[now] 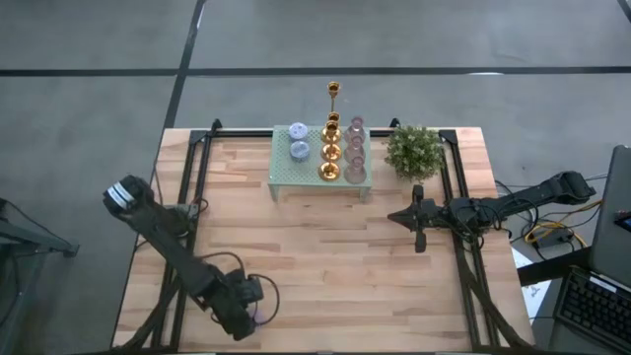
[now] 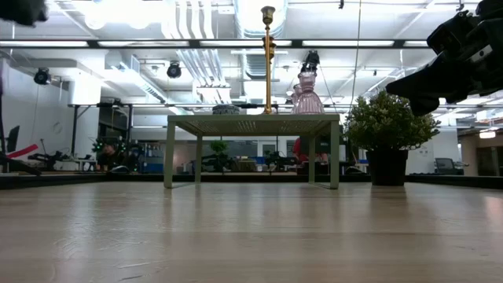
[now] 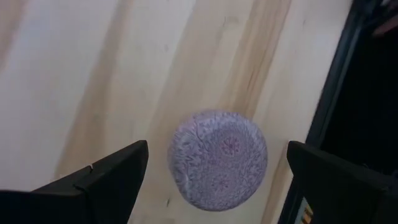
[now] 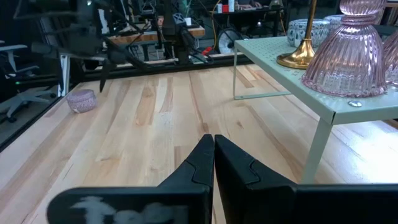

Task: Pick & Place candle stick holders
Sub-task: Put the pink scented candle on the shelf aligned with the other scented candle

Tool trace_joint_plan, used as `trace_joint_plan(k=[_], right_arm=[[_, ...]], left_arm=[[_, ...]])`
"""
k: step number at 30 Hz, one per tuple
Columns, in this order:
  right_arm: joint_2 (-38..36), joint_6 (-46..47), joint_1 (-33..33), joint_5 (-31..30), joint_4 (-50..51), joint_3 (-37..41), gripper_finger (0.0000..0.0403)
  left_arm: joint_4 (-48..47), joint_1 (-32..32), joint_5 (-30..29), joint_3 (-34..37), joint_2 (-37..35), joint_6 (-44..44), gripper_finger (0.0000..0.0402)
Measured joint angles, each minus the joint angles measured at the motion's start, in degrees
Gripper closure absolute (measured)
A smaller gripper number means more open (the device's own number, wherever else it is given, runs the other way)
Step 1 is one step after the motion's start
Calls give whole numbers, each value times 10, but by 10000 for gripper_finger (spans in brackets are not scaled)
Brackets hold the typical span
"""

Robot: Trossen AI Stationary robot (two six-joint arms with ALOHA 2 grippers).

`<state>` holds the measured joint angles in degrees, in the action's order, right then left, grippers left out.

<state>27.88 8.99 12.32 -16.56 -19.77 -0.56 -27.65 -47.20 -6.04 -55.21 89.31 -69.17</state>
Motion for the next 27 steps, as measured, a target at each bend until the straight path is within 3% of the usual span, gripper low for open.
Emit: trace_joint_plan(k=[9, 20, 27], right_arm=[[0, 0, 0, 0, 0, 0, 394], [0, 0, 0, 0, 0, 0, 394], [0, 0, 0, 0, 0, 0, 394]], left_arm=[[3, -6, 28, -18, 71, -13, 14], [2, -5, 31, -19, 86, -12, 23], [-12, -2, -23, -16, 86, 22, 68]])
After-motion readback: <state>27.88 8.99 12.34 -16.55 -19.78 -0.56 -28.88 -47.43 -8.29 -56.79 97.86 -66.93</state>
